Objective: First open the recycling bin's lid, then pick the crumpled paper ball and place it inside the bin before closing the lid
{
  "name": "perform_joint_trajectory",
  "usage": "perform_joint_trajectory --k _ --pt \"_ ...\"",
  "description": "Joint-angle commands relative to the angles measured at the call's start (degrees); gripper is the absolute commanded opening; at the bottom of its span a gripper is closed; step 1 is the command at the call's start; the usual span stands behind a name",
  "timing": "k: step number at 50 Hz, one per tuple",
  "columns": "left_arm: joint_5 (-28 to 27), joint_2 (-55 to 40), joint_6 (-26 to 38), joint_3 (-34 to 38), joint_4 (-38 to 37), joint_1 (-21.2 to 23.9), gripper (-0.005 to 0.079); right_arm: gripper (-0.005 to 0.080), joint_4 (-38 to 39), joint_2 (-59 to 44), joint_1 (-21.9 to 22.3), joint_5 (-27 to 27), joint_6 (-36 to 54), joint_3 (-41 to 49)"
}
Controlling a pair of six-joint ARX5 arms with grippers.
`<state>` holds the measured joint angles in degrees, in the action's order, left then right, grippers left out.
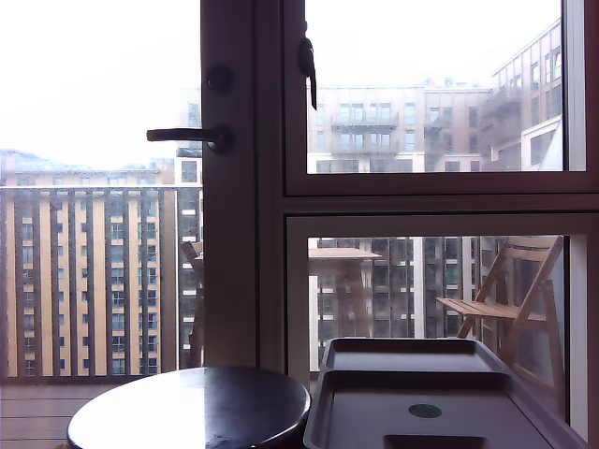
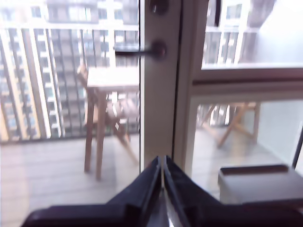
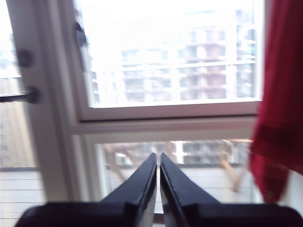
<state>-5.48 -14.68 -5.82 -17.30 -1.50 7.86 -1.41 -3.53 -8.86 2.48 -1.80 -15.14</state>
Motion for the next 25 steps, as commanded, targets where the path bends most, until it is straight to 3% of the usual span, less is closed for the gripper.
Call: perform_joint_trajectory --k 1,10,25 --pt "-0.3 1.1 -0.2 1.2 -0.7 0.2 -0.0024 -0.0013 -0.3 0.8 -0.6 -1.1 -1.3 1.1" --pt "-0.2 3.5 -0.2 1.2 -3.2 0.2 -0.0024 -0.0013 -3.7 1.2 -0.8 -0.8 -1.2 1.1" --pt "-0.2 3.5 -0.2 1.2 -11.7 0.2 -0.0024 -0.0013 -18.8 1.2 -0.8 -0.8 -1.2 1.1"
